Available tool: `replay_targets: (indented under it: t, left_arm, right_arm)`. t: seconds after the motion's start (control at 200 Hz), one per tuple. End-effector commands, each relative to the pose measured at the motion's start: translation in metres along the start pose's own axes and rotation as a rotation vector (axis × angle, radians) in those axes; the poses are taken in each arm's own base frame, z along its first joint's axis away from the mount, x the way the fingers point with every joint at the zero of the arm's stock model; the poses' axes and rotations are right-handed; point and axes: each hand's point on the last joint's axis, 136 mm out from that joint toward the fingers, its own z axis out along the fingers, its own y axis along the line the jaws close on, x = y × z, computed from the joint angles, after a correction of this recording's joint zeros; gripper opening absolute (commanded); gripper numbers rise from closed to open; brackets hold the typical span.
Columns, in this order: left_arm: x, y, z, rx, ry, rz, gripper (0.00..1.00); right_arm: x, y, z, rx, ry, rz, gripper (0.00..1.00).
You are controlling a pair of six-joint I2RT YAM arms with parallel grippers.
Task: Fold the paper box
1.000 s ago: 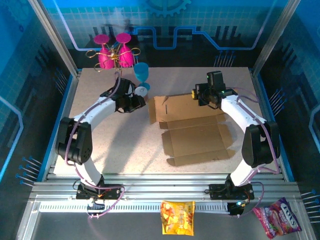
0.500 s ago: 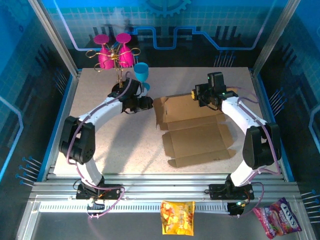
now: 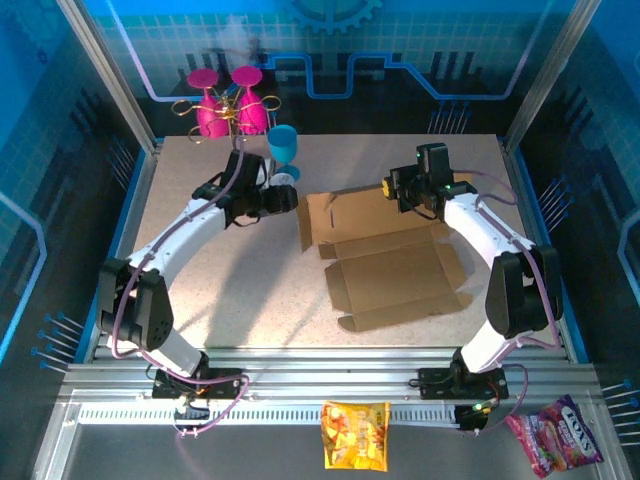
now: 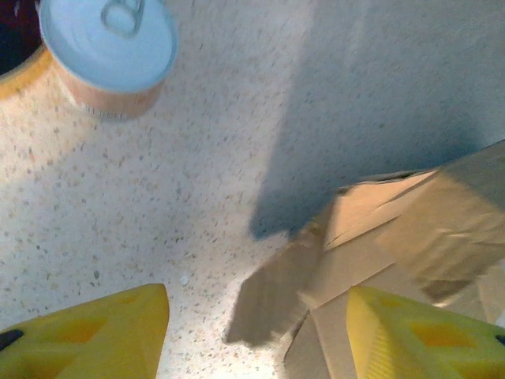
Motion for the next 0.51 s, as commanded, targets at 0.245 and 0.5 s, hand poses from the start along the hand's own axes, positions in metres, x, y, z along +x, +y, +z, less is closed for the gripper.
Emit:
replay_targets:
  t: [0.245, 0.5]
  left_arm:
    - [0.015, -0.002, 0.026, -0.024, 0.163, 0.066, 0.62]
    - [0.037, -0.012, 0.054, -0.122, 0.238, 0.139, 0.48]
  right_arm:
    - [0.002, 0.012, -0.001, -0.024, 0.019, -0.026, 0.0]
    - [0.001, 0.015, 0.002, -0.06, 0.013, -0.029, 0.0]
